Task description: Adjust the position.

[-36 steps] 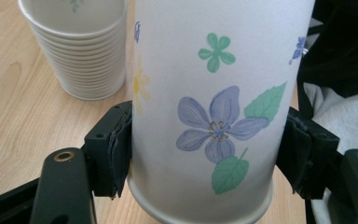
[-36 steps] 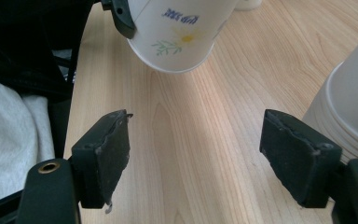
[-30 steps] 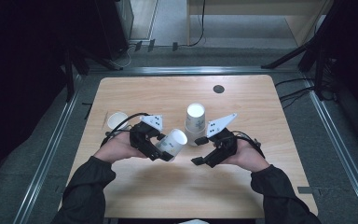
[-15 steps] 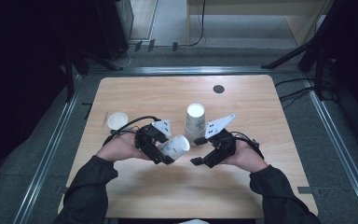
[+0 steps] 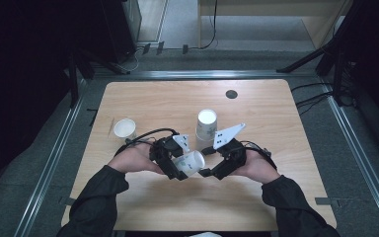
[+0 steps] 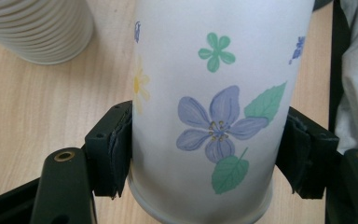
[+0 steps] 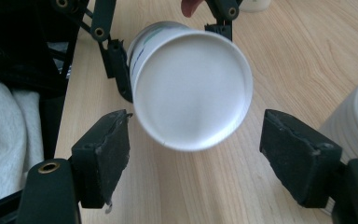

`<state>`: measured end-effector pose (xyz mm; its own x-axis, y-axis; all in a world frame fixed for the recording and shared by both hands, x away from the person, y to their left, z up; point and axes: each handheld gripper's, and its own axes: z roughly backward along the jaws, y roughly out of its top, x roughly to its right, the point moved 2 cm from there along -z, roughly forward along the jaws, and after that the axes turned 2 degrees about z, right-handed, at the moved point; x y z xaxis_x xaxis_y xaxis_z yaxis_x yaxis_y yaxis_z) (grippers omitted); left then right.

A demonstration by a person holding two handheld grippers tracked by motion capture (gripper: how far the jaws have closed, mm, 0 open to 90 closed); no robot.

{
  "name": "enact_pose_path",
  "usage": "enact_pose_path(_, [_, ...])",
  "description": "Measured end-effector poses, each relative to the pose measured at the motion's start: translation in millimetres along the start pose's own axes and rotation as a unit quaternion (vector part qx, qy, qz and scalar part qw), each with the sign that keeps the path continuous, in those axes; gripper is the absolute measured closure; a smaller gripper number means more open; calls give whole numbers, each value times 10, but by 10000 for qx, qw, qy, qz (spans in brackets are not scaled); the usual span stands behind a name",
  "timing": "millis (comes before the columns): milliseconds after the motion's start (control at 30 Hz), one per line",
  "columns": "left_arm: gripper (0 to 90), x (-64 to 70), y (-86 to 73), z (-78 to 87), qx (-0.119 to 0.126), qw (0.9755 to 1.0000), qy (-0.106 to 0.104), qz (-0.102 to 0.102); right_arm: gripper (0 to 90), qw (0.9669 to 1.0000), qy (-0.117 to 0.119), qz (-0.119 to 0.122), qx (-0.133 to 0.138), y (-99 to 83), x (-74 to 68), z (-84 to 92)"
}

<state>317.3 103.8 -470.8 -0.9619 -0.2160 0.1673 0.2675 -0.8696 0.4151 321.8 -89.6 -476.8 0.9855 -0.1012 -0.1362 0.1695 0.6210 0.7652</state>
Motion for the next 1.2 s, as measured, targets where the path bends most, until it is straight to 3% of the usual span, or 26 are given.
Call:
enact_pose_path(367, [280,74,84,-46,-14,9999,-3,-129,273,9998,178,105,-38,38,-33,-122])
enact_pose_path(467, [281,77,88,-47,16,9999,-15,-115,315,9996,271,50,-83,35,-45,-125])
enact_pose_path(833, [278,85,86,-32,112,9998,-86,-159,338,9990,428,-36,-74,39,-53,-105])
enact_pose_path(1067, [245,82,80,-19,195,9997,-87,-91,339,9992,398,-5,-69,47,-55,-97])
enact_pose_path(1200, [144,88,79,-14,284,9995,-95,-107,339,9992,388,-28,-25,47,-49,-67])
